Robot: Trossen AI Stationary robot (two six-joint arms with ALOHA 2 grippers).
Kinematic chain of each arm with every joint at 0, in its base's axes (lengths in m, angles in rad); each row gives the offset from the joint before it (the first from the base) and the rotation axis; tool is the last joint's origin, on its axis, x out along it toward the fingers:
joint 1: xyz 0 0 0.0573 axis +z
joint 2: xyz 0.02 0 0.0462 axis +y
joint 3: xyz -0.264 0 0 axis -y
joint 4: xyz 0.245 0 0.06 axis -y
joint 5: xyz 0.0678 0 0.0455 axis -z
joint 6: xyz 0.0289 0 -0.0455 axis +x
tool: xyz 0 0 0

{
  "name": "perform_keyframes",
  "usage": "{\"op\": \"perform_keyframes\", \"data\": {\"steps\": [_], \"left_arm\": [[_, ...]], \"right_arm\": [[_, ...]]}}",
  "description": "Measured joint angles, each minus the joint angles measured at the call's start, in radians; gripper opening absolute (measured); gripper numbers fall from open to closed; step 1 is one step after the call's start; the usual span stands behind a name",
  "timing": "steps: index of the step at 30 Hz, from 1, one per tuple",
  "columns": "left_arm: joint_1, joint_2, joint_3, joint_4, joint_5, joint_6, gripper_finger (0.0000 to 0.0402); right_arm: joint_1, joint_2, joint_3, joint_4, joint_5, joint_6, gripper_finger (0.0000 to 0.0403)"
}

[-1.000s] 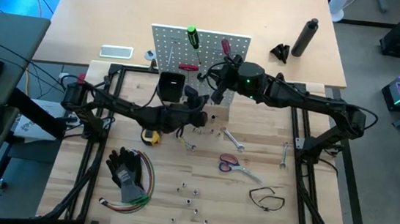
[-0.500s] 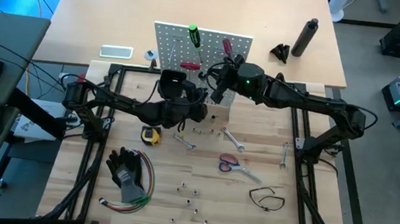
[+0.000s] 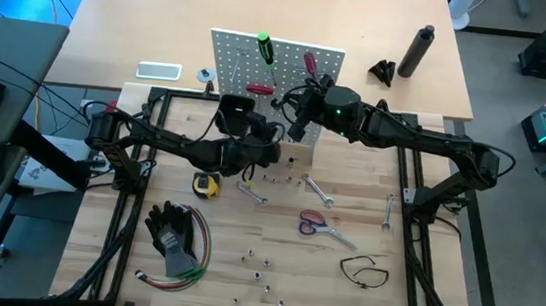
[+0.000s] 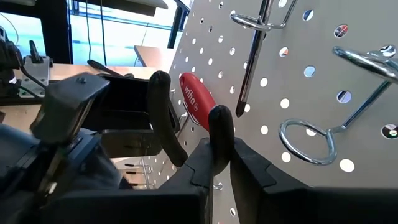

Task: Hang tools onto peg board
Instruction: Hang the black pliers on the white peg board

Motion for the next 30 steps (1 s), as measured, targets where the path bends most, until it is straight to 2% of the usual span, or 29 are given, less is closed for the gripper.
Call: {"op": "perform_keyframes", "data": {"steps": [4, 13, 18, 22, 30], "left_arm": [[0.008, 0.000, 0.000, 0.008, -0.019, 0.015, 0.0083], [0.027, 0.010, 0.006, 0.010, 0.012, 0.002, 0.0083], [0.033, 0.082, 0.066, 0.011, -0.030, 0.051, 0.0083], [0.033, 0.146, 0.123, 0.015, -0.106, 0.090, 0.0083], [0.034, 0.140, 0.133, 0.008, -0.147, 0.077, 0.0082]], "right_arm": [[0.000, 0.000, 0.000, 0.001, 0.000, 0.002, 0.0021], [0.000, 0.000, 0.000, 0.007, -0.013, 0.005, 0.0021], [-0.001, 0.000, 0.000, 0.007, -0.019, 0.005, 0.0021], [-0.001, 0.000, 0.000, 0.006, -0.019, 0.005, 0.0021], [-0.001, 0.000, 0.000, -0.002, -0.022, 0.005, 0.0021]]}}
